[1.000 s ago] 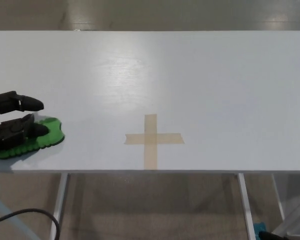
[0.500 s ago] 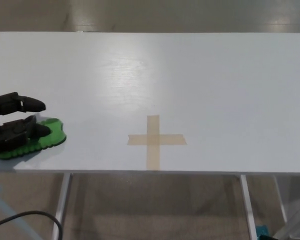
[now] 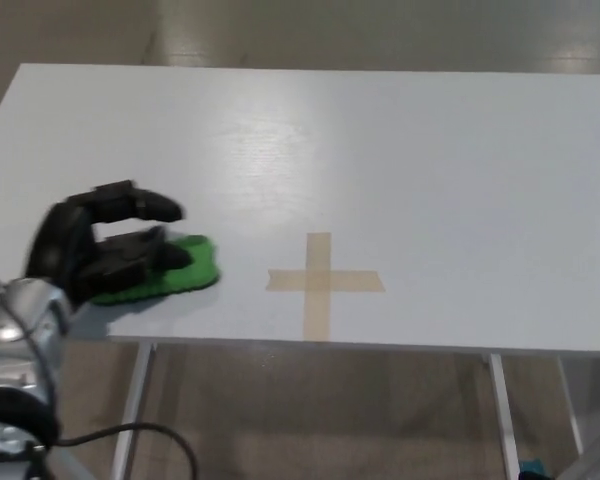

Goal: Use the left hand to press on the green eraser and wipe the desk from center to the left and then back to center.

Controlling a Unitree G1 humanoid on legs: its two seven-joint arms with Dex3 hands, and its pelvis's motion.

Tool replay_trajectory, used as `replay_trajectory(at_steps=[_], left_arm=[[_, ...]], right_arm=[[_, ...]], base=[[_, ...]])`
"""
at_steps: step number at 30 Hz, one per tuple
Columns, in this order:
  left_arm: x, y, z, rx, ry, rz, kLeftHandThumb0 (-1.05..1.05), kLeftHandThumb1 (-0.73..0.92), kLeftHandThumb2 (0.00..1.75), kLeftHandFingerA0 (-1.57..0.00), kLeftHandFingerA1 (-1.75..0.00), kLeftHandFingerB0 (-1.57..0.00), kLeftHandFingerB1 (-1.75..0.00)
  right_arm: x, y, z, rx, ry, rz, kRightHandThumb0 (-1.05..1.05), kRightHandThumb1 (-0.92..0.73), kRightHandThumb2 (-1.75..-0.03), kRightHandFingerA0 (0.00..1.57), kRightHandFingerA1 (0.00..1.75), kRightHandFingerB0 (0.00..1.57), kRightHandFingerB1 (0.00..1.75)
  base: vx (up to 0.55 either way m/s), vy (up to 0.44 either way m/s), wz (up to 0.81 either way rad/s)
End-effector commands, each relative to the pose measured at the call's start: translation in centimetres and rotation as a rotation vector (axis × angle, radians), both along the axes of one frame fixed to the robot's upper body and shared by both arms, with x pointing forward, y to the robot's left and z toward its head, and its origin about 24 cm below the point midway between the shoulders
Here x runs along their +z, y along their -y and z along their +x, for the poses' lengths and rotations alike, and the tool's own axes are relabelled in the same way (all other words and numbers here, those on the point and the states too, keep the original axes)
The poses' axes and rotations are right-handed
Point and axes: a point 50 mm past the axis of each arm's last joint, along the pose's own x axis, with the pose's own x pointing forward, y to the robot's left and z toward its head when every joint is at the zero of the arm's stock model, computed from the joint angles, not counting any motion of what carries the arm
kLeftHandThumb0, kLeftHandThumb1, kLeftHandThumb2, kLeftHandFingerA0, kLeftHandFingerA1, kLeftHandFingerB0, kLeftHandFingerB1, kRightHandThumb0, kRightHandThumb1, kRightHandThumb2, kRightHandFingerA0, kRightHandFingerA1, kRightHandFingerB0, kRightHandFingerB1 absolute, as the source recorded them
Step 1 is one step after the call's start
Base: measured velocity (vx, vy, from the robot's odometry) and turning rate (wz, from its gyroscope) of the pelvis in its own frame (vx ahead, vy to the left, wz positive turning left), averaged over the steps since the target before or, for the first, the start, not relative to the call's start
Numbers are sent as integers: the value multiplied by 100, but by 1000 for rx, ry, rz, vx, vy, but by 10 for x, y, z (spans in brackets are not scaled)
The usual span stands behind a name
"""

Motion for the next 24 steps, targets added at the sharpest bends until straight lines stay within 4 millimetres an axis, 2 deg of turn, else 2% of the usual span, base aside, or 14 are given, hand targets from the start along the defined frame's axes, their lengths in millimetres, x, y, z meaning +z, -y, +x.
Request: replay_trajectory(at_steps=[1,7,11,15,24], left_arm=[[-16,37,1,-102,-130,-21,-11,80,72,-101,-65,-90,-90],[-1,74,12,-196,-90,-3,-13,79,73,-101,-67,-92,-93],[4,87,15,-228,-70,10,-13,79,73,-101,-67,-92,-94],[13,110,17,-281,-31,18,-13,79,75,-101,-67,-93,-94],[13,134,15,-319,-43,16,-15,79,72,-101,-67,-93,-94]], right_arm=[[2,2,2,2,17,4,-24,-68,-60,67,49,68,51],[3,2,5,9,12,-11,-25,-67,-60,68,50,68,51],[3,3,6,9,9,-2,-24,-66,-59,69,51,68,51],[4,3,7,9,9,-9,-22,-67,-59,69,51,70,51],[4,3,10,-1,15,6,-22,-67,-59,70,52,70,52]], base=[[0,0,0],[0,0,0],[0,0,0],[0,0,0],[0,0,0]])
